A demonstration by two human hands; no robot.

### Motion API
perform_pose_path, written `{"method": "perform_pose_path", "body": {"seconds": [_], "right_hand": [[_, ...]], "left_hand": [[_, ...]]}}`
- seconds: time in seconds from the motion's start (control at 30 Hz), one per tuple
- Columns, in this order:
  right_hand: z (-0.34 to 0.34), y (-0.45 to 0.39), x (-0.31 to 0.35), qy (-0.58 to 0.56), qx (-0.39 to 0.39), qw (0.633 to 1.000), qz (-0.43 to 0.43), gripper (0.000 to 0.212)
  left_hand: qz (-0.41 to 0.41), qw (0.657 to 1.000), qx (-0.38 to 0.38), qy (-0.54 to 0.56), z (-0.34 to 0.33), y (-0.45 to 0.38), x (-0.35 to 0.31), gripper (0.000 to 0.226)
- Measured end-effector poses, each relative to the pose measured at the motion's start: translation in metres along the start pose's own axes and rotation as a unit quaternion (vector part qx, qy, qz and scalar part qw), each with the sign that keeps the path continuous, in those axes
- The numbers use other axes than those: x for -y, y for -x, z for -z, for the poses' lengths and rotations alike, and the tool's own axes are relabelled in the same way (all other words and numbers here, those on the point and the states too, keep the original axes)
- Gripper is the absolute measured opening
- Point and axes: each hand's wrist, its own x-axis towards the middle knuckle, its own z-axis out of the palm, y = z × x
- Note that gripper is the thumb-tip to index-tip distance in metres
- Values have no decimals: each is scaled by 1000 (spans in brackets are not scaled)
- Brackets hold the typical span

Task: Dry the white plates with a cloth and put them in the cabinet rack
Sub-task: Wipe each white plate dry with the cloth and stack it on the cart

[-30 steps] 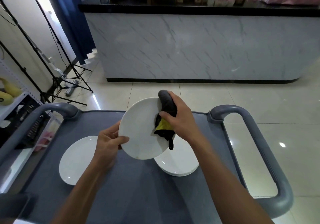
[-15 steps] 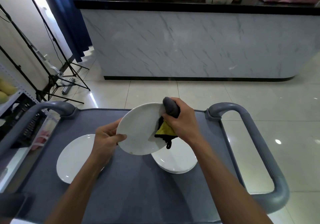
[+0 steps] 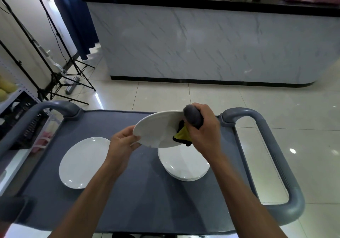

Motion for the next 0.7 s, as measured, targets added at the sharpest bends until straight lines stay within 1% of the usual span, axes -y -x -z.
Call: {"method": "perform_pose_path", "body": {"seconds": [0.07,0.13,0.17,0.23,0.3,0.33,0.4,0.47,0.57,0.63,0.7], "right_hand": [[3,2,-2,1,-14,1000,13,31],[4,4,-3,2,-28,999,21,30],[5,5,-3,0,-36,999,24,29],[5,8,-4,-5,-50,998,35,30],[5,11,-4,-2,-59,997,56,32],[5,12,-3,6,-62,996,70,34],[4,15,-4,28,-64,993,98,40],[2,18,-6,43,-64,989,127,42],[0,23,-10,52,-66,983,165,43],[0,24,-12,55,-67,980,181,42],[0,27,-15,59,-61,977,196,34]], "left_hand": [[32,999,0,43,1,1,3,28],[105,989,-29,95,1,3,4,23],[156,980,-47,111,1,3,4,28],[254,959,-60,110,0,3,4,57],[315,944,-23,97,1,2,2,79],[332,938,2,96,1,1,0,84],[348,931,37,105,0,-1,-4,81],[353,928,46,107,-3,-3,-8,69],[352,927,44,121,-7,-2,-10,49],[342,927,38,148,-11,0,-12,45],[323,926,17,195,-15,0,-14,40]]}}
